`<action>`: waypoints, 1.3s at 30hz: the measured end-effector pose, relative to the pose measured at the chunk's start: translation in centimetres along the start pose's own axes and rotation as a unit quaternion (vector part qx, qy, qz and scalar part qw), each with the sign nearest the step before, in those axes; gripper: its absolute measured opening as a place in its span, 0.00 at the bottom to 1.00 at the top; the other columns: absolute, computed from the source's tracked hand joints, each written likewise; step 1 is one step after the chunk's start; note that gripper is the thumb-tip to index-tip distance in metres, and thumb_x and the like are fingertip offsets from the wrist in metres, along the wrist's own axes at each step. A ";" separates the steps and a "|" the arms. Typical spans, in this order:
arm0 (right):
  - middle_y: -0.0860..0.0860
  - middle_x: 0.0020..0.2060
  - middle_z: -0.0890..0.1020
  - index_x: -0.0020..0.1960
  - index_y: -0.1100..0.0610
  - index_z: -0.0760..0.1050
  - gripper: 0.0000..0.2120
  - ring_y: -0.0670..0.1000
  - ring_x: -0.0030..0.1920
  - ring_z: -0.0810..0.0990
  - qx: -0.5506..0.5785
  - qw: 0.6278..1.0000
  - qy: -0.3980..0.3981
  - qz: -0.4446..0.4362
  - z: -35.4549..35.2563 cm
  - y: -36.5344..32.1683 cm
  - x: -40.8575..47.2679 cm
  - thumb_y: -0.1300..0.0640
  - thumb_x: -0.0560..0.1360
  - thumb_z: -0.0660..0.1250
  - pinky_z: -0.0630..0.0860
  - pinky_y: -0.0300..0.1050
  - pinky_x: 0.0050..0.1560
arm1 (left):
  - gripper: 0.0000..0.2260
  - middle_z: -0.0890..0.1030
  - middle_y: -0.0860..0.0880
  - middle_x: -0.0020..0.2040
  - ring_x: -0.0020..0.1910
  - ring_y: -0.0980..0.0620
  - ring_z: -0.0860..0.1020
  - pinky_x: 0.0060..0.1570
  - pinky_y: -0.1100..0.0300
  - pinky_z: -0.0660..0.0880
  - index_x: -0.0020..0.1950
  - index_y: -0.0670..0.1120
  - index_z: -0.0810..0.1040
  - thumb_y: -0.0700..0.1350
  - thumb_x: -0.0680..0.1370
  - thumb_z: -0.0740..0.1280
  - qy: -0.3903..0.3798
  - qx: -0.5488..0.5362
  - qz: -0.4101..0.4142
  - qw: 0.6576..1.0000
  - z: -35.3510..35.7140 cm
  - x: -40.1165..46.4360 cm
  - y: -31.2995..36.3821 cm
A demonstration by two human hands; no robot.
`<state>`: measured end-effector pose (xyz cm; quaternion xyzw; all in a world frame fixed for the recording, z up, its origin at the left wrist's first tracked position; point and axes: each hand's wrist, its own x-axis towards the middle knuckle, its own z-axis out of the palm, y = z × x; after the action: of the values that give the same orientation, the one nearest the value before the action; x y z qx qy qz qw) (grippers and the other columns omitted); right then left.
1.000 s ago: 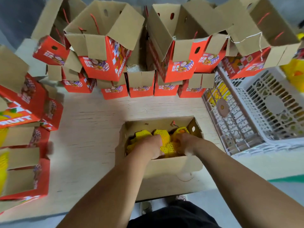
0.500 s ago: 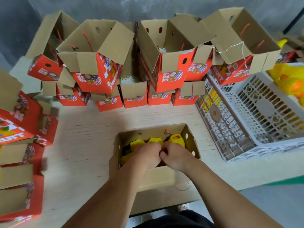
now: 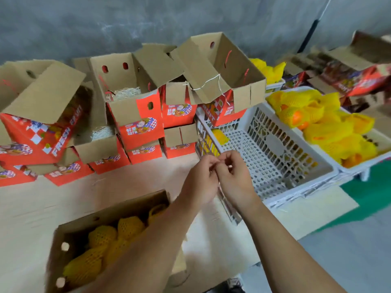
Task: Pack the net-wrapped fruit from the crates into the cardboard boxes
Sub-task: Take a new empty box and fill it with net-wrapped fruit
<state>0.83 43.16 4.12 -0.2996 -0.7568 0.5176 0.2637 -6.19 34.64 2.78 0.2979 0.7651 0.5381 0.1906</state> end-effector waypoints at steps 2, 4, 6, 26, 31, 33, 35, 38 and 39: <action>0.45 0.41 0.81 0.51 0.50 0.74 0.05 0.43 0.42 0.80 -0.005 1.000 0.000 -0.001 -3.1 1.5 2.1 0.60 0.78 0.65 0.76 0.42 0.46 | 0.06 0.86 0.52 0.51 0.53 0.53 0.84 0.54 0.53 0.78 0.54 0.50 0.78 0.40 0.82 0.65 -0.003 0.010 0.003 1.000 3.4 2.1 1.0; 0.44 0.41 0.80 0.51 0.51 0.74 0.05 0.41 0.40 0.79 -0.012 1.000 -0.005 0.002 -6.0 3.1 4.5 0.60 0.78 0.65 0.74 0.36 0.40 | 0.05 0.86 0.51 0.51 0.52 0.49 0.84 0.53 0.47 0.79 0.54 0.50 0.78 0.41 0.82 0.65 -0.010 0.015 -0.009 1.000 6.5 4.2 1.9; 0.45 0.40 0.80 0.51 0.51 0.73 0.03 0.41 0.37 0.78 -0.015 1.000 -0.020 0.010 -8.4 4.7 6.9 0.58 0.79 0.64 0.71 0.34 0.37 | 0.04 0.85 0.52 0.51 0.53 0.48 0.83 0.52 0.47 0.79 0.54 0.52 0.77 0.44 0.82 0.65 -0.009 0.061 -0.009 0.998 9.1 6.4 2.7; 0.44 0.48 0.78 0.62 0.45 0.72 0.13 0.43 0.44 0.76 -0.126 0.935 -0.331 0.019 -3.5 12.7 24.6 0.59 0.82 0.57 0.71 0.37 0.41 | 0.09 0.83 0.55 0.41 0.48 0.51 0.80 0.72 0.49 0.60 0.46 0.57 0.74 0.42 0.75 0.61 0.109 0.451 -0.064 0.884 12.3 16.2 0.7; 0.58 0.65 0.77 0.76 0.50 0.67 0.27 0.61 0.65 0.74 -0.244 0.869 -0.426 -0.065 0.6 14.2 28.6 0.57 0.78 0.67 0.71 0.58 0.65 | 0.13 0.82 0.56 0.45 0.58 0.52 0.77 0.79 0.40 0.44 0.54 0.56 0.80 0.46 0.80 0.57 0.133 0.438 -0.107 0.882 12.4 15.9 0.1; 0.61 0.75 0.65 0.83 0.43 0.45 0.42 0.66 0.76 0.60 -0.388 0.792 -0.469 -0.048 0.8 16.0 28.5 0.51 0.78 0.67 0.60 0.63 0.73 | 0.11 0.82 0.57 0.43 0.55 0.53 0.77 0.79 0.43 0.44 0.48 0.55 0.81 0.46 0.81 0.59 0.134 0.417 -0.114 0.892 12.4 16.2 0.0; 0.60 0.78 0.56 0.83 0.45 0.46 0.39 0.65 0.79 0.52 -0.450 0.755 -0.475 -0.040 0.7 18.0 27.2 0.48 0.79 0.64 0.54 0.63 0.76 | 0.11 0.81 0.57 0.40 0.50 0.53 0.77 0.80 0.46 0.47 0.46 0.55 0.79 0.46 0.82 0.59 0.130 0.415 -0.121 0.893 12.5 16.3 0.0; 0.55 0.73 0.54 0.79 0.50 0.55 0.33 0.64 0.75 0.56 -0.476 0.781 -0.382 -0.129 0.6 20.1 25.5 0.47 0.78 0.64 0.60 0.60 0.75 | 0.11 0.82 0.58 0.43 0.50 0.55 0.76 0.79 0.47 0.49 0.49 0.57 0.79 0.48 0.83 0.58 0.128 0.409 -0.120 0.895 12.4 16.3 -0.1; 0.54 0.74 0.53 0.80 0.50 0.52 0.35 0.63 0.74 0.56 -0.452 0.804 -0.360 -0.138 0.8 20.3 25.6 0.47 0.78 0.64 0.61 0.60 0.74 | 0.10 0.83 0.58 0.44 0.50 0.55 0.77 0.79 0.47 0.50 0.50 0.57 0.80 0.48 0.82 0.58 0.130 0.403 -0.118 0.898 12.4 16.3 -0.1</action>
<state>-13.49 67.05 -12.97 -0.0694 -0.9791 0.1451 -0.1240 -10.86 54.19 -1.20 0.1838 0.9640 0.1913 0.0154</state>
